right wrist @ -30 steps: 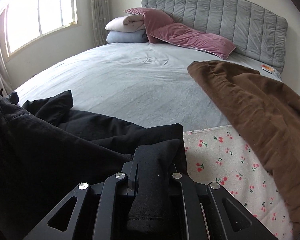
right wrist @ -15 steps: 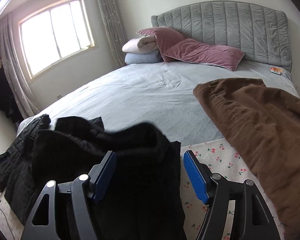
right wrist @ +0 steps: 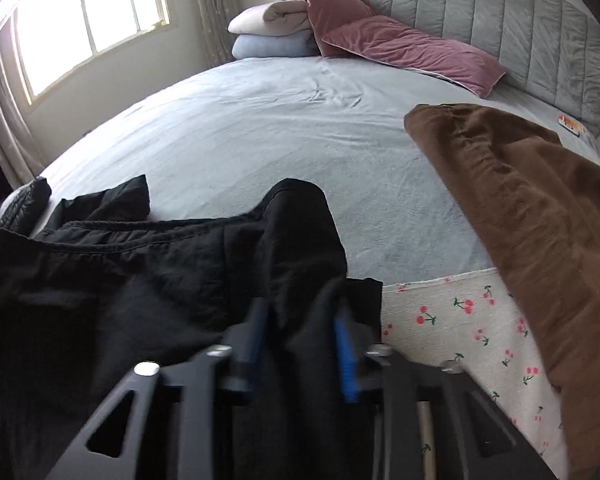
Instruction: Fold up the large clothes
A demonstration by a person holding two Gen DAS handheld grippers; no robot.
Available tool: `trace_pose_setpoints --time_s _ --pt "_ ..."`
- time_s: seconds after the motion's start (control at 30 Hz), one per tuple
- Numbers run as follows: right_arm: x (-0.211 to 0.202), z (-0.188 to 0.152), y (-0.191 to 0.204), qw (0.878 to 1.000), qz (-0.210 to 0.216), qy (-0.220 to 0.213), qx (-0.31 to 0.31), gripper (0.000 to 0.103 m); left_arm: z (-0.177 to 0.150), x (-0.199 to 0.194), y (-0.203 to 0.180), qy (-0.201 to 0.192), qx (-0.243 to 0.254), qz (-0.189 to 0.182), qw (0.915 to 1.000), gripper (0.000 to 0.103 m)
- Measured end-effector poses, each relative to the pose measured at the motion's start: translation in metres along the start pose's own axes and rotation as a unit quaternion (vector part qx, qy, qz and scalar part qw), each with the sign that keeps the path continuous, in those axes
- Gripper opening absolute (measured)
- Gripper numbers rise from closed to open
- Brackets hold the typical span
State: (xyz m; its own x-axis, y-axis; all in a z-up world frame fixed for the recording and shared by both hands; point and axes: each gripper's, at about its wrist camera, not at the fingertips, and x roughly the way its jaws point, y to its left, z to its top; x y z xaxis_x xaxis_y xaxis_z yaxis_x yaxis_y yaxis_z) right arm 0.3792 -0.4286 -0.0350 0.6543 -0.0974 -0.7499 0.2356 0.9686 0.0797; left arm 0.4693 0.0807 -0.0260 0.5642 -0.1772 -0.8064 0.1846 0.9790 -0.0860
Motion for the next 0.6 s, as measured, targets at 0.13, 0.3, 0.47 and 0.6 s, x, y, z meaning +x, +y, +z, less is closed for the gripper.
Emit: trace_pose_setpoints --time_s 0.13,0.3,0.47,0.6 --pt "-0.037 0.005 0.025 0.992 -0.077 -0.086 -0.054 0.006 0.007 -0.046 -0.016 -0.099 0.015 0.035 0.9944 0.007" --pt "-0.060 0.041 0.041 0.968 -0.164 -0.181 -0.062 0.006 0.040 -0.094 -0.019 -0.235 -0.013 0.085 0.9682 0.007" --pt "-0.011 0.070 0.052 0.960 -0.212 -0.177 -0.055 0.006 0.065 -0.053 -0.026 -0.263 -0.008 0.149 0.9531 0.009" --pt "0.073 0.058 0.056 0.963 -0.237 -0.091 -0.087 0.008 0.059 0.035 -0.022 -0.185 0.000 0.208 0.9606 0.011"
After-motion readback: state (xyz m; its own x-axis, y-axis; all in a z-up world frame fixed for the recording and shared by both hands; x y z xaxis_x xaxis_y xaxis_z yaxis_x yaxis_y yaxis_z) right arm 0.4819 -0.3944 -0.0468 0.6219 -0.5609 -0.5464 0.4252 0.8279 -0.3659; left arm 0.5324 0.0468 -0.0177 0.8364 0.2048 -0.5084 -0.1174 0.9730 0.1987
